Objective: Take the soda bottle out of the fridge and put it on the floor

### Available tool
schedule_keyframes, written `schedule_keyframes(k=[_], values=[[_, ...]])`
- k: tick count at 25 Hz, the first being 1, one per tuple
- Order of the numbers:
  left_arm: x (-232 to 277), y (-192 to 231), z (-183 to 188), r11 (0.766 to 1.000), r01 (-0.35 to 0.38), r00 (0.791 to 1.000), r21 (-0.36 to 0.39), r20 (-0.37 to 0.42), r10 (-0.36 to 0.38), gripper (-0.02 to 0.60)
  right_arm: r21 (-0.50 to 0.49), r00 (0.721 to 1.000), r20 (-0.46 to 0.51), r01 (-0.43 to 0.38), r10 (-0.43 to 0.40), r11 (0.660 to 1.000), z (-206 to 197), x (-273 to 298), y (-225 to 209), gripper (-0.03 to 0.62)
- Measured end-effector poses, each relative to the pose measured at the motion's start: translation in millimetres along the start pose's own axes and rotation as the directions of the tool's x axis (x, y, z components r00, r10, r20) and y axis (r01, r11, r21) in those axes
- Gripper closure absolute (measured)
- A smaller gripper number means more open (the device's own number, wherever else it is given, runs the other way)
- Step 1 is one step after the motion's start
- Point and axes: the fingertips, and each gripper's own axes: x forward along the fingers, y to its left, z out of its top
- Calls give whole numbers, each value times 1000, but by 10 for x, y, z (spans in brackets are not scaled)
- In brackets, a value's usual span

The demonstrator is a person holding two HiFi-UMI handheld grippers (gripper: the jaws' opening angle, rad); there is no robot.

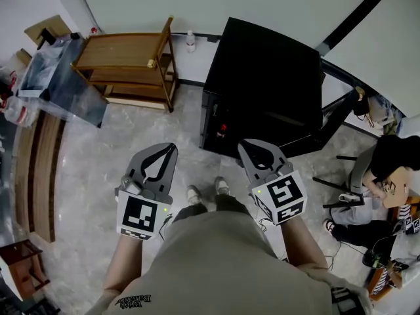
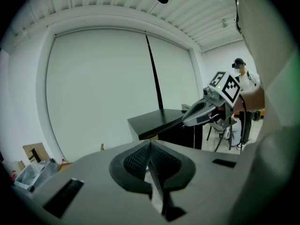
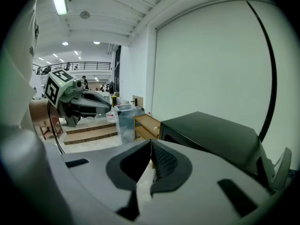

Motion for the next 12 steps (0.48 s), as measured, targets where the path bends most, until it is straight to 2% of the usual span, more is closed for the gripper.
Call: schedule_keyframes(k=[3,7,12], values=[[118,-38,28,1000,9,1000,-23,-3,-9,575,2,1000,-16,8,-8,1000,-93,59,-151,597],[317,9,-4,993,-2,1000,-119,2,2,575,27,999,-36,-5,6,1000,-234,166,-273,597],[613,-5,-170,991,-4,1000,-131,-20,1,575,53,998,-64,-7,11,999,-486,393,-407,595]])
